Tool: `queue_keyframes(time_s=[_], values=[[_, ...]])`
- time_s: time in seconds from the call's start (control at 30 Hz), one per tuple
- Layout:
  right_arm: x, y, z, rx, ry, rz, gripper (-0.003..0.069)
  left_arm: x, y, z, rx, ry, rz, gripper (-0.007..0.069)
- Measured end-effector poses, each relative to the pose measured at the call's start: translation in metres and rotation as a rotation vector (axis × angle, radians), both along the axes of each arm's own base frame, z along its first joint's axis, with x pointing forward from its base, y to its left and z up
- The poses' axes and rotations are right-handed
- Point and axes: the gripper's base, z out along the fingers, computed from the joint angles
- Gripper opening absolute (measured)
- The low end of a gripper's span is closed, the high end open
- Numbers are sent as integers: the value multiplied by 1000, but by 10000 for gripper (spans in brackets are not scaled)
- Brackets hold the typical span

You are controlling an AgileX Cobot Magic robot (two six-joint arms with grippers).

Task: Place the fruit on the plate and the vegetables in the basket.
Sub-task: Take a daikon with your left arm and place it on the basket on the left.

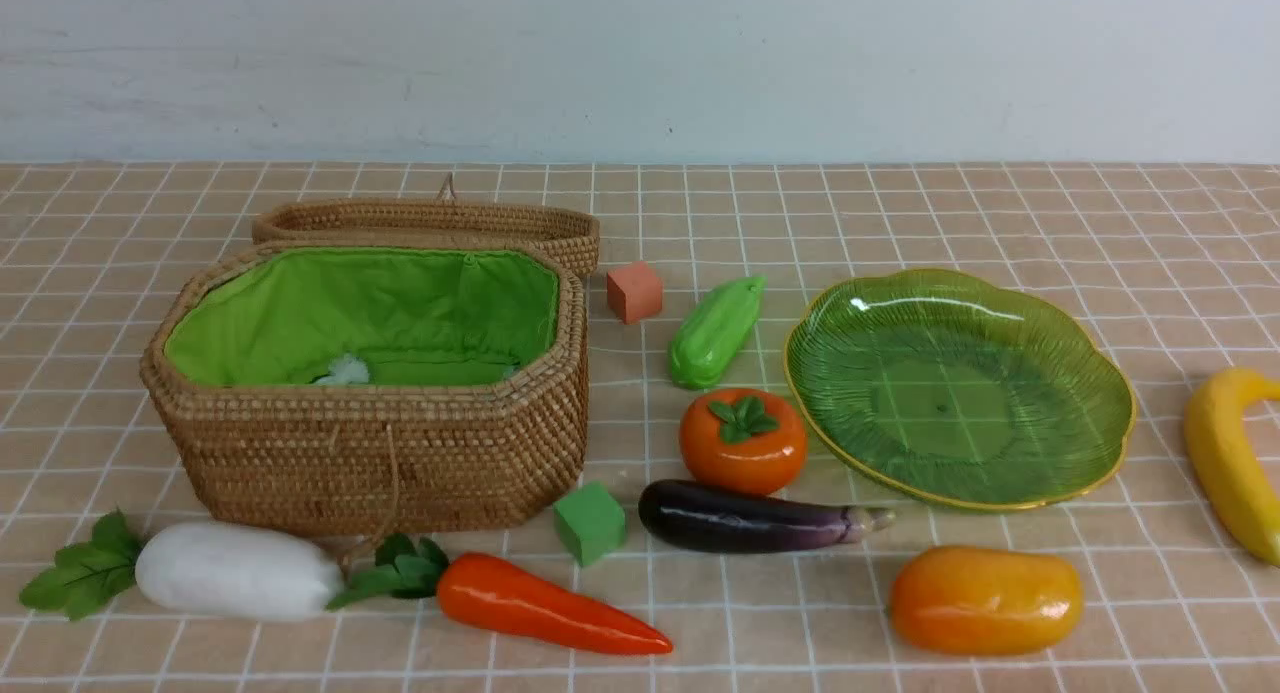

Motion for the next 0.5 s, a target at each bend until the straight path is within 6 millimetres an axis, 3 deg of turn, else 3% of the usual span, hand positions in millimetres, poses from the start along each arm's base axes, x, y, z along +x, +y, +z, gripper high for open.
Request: queue_keyframes(time_s=[0.5], values=[[0, 0, 0, -1, 0, 0, 242, 0, 0, 0, 0, 0, 0, 229]])
